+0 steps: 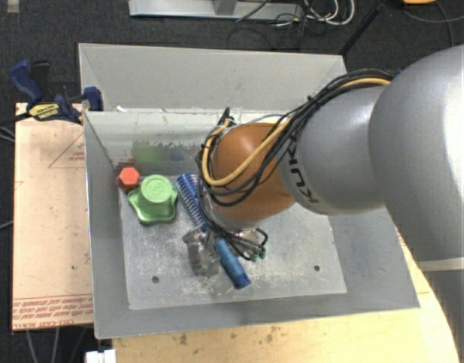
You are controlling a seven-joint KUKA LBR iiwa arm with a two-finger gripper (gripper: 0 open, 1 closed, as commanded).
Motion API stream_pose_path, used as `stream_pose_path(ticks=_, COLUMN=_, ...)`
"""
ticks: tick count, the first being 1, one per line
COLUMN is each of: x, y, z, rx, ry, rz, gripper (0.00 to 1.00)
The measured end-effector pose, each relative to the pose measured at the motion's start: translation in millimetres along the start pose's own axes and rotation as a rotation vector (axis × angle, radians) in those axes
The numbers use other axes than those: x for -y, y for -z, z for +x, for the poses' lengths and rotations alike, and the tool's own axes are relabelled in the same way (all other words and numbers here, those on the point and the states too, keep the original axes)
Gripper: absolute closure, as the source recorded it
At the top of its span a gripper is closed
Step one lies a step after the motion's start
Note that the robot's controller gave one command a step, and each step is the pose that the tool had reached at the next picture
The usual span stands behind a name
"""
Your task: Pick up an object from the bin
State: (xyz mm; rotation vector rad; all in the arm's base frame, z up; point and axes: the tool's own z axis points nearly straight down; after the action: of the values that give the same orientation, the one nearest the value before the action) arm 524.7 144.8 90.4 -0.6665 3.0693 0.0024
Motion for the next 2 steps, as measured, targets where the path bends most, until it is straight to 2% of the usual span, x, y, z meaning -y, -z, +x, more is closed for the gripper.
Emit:
stream_pose_path(ticks=1, x=0.0, y=-0.5, z=0.2, rx=-0.001, ry=0.0, rz=0.0, gripper=0.0)
stream_pose_path(ticks=2, x=0.0, y=-0.5, z=0.2, rx=-0.001, ry=0.0, rz=0.0, gripper=1.0)
